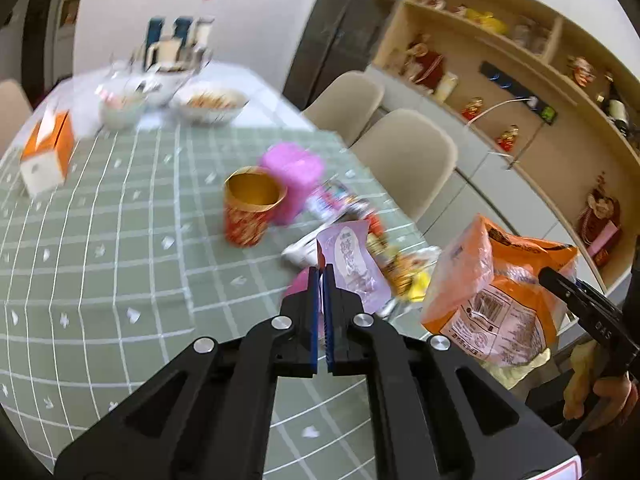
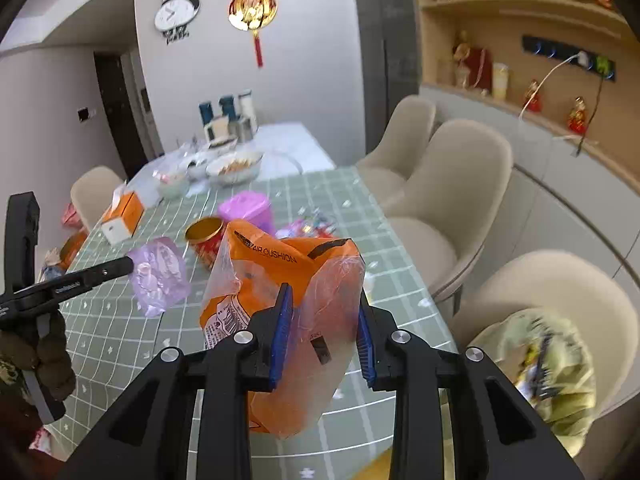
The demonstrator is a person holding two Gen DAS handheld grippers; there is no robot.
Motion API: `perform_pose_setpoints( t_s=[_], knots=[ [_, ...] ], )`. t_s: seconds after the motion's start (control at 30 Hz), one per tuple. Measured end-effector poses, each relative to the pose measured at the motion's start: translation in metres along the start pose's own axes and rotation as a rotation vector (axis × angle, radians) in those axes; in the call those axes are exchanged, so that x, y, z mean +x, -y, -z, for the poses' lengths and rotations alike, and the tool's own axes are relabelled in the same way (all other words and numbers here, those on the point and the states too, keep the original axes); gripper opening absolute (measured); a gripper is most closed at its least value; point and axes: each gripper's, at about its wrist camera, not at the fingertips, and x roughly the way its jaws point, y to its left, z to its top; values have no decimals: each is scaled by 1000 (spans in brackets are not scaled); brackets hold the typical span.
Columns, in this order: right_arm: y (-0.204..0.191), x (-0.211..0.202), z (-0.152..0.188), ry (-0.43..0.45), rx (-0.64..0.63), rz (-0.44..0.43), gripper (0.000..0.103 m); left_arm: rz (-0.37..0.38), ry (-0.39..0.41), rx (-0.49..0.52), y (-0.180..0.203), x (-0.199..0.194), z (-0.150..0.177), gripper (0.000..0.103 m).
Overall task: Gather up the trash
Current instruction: 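Carry the orange bag and clear wrapper to the trash bag and release both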
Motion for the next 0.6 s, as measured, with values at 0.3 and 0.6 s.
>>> perform_pose_setpoints(
  t_s=[0.3, 0.6],
  knots=[
    [54, -40, 9, 59, 73, 70, 28, 86, 34, 151, 88, -6, -16, 2],
    [122, -88, 26, 100, 140, 224, 28, 223, 1, 304, 188, 12, -12, 2]
  ],
)
